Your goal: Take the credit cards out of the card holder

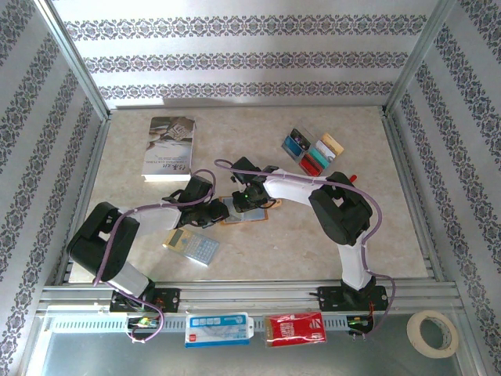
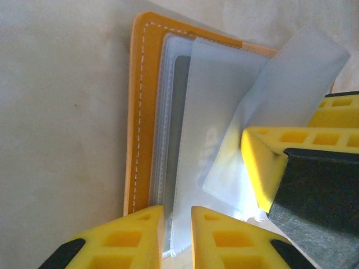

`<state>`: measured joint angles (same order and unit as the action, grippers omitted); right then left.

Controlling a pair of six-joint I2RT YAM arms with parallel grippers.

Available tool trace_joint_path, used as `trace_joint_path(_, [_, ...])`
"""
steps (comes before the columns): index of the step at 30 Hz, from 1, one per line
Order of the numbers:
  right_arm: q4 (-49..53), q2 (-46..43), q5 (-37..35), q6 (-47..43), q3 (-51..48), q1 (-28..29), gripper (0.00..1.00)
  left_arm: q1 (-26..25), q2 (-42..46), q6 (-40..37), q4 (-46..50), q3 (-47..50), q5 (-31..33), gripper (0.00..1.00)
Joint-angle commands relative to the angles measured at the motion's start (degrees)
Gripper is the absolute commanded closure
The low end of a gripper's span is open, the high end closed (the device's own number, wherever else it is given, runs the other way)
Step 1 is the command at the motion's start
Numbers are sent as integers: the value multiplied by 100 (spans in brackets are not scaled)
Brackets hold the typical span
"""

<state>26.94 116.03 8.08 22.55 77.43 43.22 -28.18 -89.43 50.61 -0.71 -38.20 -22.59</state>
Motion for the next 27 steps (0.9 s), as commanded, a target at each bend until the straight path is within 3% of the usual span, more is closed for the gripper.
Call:
trace_joint_path(1, [151, 420, 94, 70, -316, 11, 73, -100, -130, 43, -245, -49, -219, 79])
trace_joint_path(19, [15, 383, 150, 145, -456, -6, 79, -100, -106, -15, -226, -162, -386, 79])
trace_joint_path(27, [0, 376, 150, 151, -492, -11, 79, -148, 6, -127, 127, -255, -128, 79])
